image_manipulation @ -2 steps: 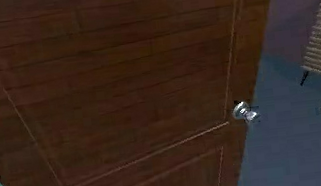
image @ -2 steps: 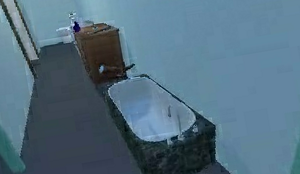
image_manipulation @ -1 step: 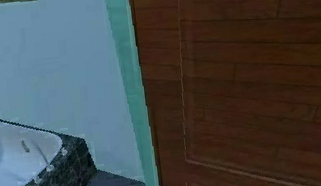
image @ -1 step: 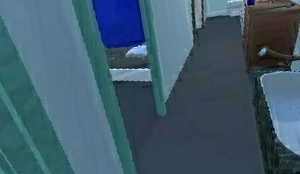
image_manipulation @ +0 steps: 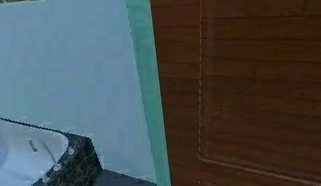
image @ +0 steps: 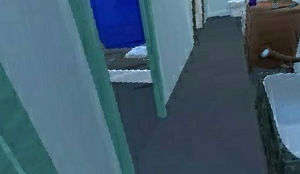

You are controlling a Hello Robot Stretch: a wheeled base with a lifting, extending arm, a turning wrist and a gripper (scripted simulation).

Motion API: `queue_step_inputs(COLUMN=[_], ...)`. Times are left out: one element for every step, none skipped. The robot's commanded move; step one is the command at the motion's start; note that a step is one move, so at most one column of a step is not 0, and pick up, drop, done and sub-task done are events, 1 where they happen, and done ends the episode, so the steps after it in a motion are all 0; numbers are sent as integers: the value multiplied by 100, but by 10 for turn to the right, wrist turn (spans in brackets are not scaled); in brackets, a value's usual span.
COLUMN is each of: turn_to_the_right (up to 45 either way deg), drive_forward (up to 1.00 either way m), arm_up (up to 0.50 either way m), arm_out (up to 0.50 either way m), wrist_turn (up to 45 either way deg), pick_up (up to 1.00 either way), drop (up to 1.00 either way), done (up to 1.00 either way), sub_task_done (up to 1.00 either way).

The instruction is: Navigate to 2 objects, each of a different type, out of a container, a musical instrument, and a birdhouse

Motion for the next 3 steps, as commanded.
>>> queue_step_inputs(turn_to_the_right=[210,0,-180], drive_forward=[0,45,0], arm_up=[0,0,0], arm_out=[0,0,0], wrist_turn=[0,0,0], pick_up=[0,0,0], drop=[0,0,0], done=[0,0,0], sub_task_done=[0,0,0])
